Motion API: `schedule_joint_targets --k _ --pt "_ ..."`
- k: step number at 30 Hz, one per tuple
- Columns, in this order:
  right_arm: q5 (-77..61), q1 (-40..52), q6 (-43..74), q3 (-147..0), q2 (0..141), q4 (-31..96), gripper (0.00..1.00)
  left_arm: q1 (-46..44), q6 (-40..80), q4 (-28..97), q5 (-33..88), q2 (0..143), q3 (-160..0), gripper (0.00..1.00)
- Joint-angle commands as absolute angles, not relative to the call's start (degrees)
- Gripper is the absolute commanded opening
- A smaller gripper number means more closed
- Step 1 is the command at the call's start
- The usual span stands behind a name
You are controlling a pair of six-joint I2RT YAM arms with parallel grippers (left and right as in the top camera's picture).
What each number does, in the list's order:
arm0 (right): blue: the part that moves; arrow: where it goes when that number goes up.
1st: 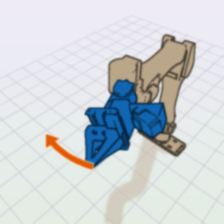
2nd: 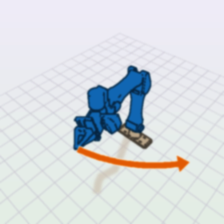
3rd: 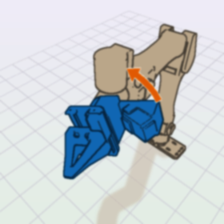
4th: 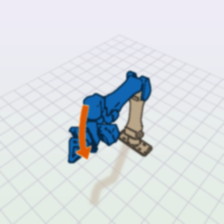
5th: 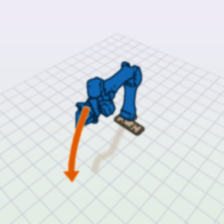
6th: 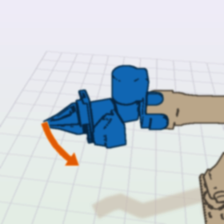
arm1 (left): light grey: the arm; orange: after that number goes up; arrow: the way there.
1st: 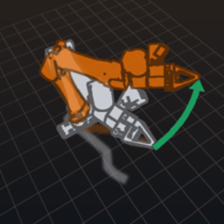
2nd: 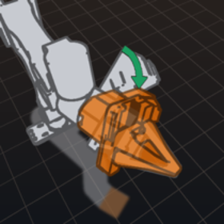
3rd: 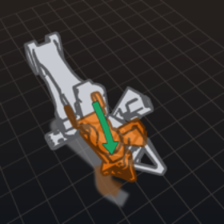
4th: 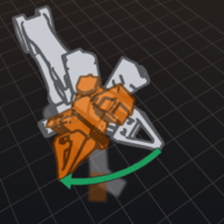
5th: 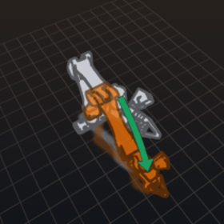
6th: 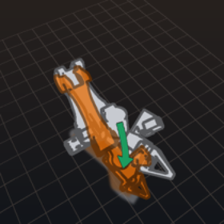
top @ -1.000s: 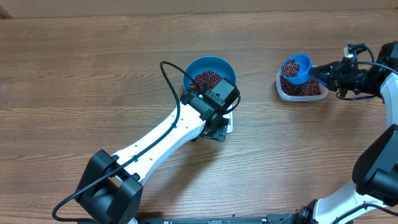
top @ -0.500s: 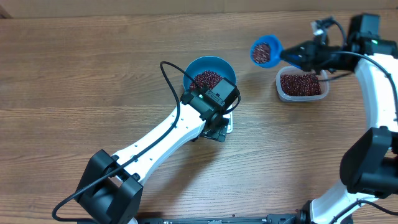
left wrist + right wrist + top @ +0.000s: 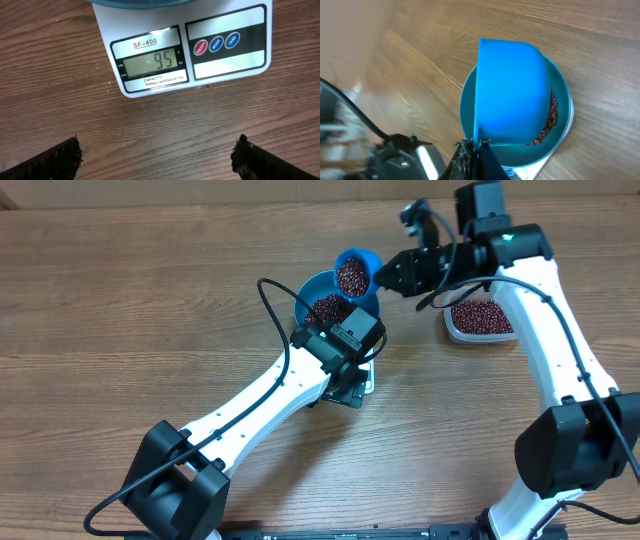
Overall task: Scoop item into bowl and weigh 150g on scale
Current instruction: 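Carry the filled scoop left over the teal bowl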
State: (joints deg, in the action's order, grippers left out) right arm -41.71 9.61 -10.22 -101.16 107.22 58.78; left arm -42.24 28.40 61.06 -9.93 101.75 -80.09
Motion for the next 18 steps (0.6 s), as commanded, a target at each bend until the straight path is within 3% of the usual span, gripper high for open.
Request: schedule_joint_targets --k 1,18 --pt "-35.86 11.86 -19.14 -103.26 106.72 58.37 0.04 -42.02 29.17 61.04 -10.92 100.18 -79.81 1.00" --pt "-26.37 15.79 -29.08 -106.30 104.40 55.57 0.04 -42.02 29.17 61.01 -10.92 100.18 -79.81 1.00"
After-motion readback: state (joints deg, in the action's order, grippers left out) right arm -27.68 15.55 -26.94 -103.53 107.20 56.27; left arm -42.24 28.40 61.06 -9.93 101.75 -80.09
